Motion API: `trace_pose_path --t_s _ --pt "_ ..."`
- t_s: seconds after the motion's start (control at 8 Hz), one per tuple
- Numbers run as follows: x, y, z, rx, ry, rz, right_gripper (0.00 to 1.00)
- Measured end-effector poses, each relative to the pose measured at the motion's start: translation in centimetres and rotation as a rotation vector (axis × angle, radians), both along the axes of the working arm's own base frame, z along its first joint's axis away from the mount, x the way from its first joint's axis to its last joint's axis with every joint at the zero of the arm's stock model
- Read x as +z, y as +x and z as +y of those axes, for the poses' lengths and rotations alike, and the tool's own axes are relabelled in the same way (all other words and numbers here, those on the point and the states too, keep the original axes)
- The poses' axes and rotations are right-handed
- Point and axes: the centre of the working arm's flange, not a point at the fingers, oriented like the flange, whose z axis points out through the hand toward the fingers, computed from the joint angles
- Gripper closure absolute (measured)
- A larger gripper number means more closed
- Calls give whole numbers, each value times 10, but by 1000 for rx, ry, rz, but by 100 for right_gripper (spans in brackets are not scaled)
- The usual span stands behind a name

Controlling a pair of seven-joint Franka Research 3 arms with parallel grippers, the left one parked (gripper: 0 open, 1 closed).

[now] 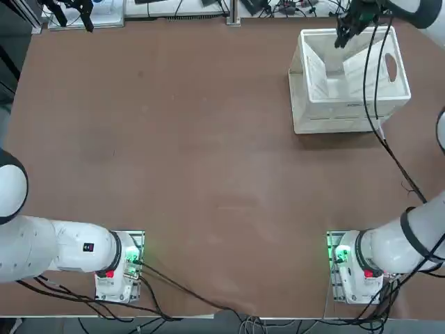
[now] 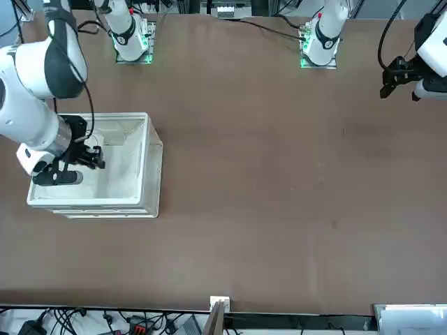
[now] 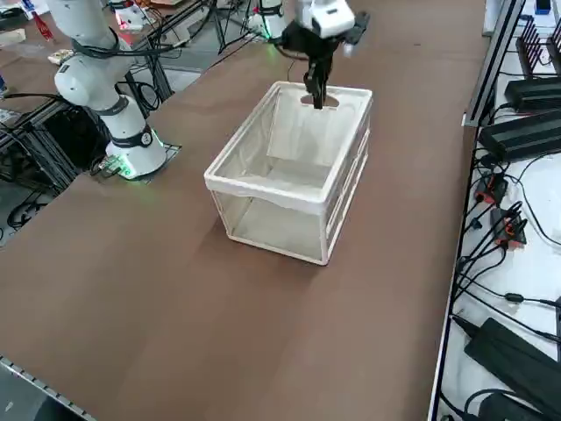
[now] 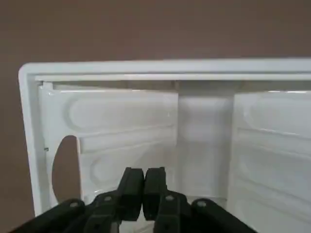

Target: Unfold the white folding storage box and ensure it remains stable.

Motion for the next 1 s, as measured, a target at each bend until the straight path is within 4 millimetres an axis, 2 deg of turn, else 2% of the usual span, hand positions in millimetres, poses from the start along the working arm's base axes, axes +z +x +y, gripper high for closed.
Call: trace_pose_path --t_s 0.25,1.0 --pt "-32 -7 -13 -6 101 25 99" --pt "-98 3 -29 -63 373 57 99"
